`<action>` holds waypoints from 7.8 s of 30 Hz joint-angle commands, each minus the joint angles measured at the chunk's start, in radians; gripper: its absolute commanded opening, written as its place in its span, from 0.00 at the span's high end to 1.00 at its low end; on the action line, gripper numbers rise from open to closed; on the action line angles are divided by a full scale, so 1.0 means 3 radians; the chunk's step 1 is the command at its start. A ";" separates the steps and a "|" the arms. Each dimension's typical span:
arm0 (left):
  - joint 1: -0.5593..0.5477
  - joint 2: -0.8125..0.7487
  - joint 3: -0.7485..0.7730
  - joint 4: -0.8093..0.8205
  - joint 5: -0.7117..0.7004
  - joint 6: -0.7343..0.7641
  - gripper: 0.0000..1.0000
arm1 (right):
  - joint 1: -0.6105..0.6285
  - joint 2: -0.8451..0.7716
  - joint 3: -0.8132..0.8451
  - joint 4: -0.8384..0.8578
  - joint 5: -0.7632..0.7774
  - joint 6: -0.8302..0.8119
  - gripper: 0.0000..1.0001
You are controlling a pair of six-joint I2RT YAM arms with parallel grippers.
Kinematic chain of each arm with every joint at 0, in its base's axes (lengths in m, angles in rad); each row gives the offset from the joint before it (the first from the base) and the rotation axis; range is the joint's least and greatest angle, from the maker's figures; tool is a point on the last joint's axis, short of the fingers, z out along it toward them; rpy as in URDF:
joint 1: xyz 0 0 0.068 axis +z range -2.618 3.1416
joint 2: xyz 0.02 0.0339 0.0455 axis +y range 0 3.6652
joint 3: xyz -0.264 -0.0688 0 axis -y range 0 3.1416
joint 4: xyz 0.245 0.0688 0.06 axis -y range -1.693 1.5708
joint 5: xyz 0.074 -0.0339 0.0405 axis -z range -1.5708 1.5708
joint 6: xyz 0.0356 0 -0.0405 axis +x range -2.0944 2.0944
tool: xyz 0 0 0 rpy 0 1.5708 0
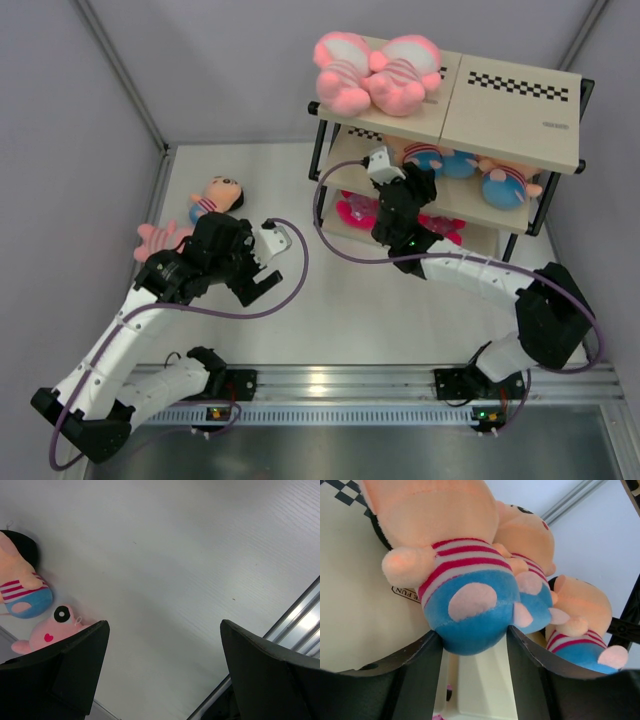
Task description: Place and organize the stuffed toys onto the shelf
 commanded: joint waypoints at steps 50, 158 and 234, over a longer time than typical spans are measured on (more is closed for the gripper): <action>0.0870 0.0772 -0.0045 0.0352 -0.0469 -0.0156 0.01 | -0.0268 -0.1094 0.0710 -0.2764 -0.2077 0.0699 0.88; 0.1967 -0.0296 0.0339 -0.0599 0.2410 0.0698 1.00 | 0.1838 0.0680 0.1114 -0.1603 -0.3586 -0.0620 0.01; 0.1982 -0.0117 0.0432 -0.0001 0.2769 0.0871 1.00 | 0.1389 -0.1124 0.0008 -0.0219 -0.4254 0.1989 0.19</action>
